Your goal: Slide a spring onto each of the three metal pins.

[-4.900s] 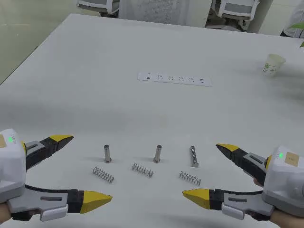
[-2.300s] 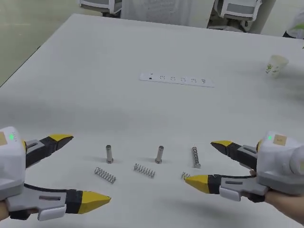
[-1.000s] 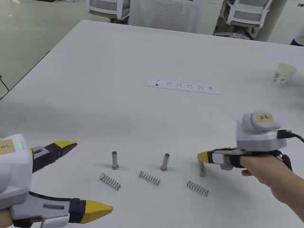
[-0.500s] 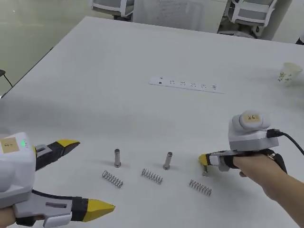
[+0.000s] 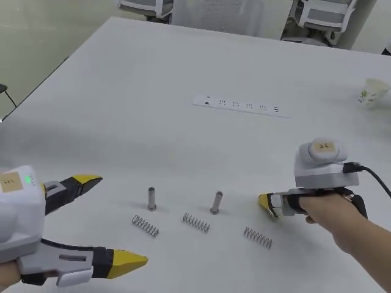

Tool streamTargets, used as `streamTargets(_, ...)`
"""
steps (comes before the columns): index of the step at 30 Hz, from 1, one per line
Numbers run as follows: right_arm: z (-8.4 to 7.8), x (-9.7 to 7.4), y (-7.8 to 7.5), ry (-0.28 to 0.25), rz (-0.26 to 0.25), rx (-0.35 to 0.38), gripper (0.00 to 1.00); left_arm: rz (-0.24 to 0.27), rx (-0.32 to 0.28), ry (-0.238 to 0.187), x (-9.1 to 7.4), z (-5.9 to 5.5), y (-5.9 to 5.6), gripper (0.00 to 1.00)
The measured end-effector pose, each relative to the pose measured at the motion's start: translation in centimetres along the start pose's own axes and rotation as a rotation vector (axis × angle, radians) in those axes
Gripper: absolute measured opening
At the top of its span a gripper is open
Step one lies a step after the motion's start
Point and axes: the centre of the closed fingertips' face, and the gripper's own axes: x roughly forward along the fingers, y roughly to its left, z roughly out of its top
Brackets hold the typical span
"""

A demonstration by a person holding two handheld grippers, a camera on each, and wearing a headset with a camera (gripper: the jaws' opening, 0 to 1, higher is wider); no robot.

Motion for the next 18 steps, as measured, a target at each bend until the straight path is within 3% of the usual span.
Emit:
streamTargets(7, 0.3, -1.0, 0.5, -0.047, 0.036, 0.035, 0.05, -0.011, -0.008, 0.007, -0.1, -0.3, -0.3, 0.97)
streamTargets(18, 1.5, -2.4, 0.8, -0.134, 0.045, -0.019, 0.05, -0.008, 0.0, 0.001, 0.1, 0.1, -0.2, 0.97)
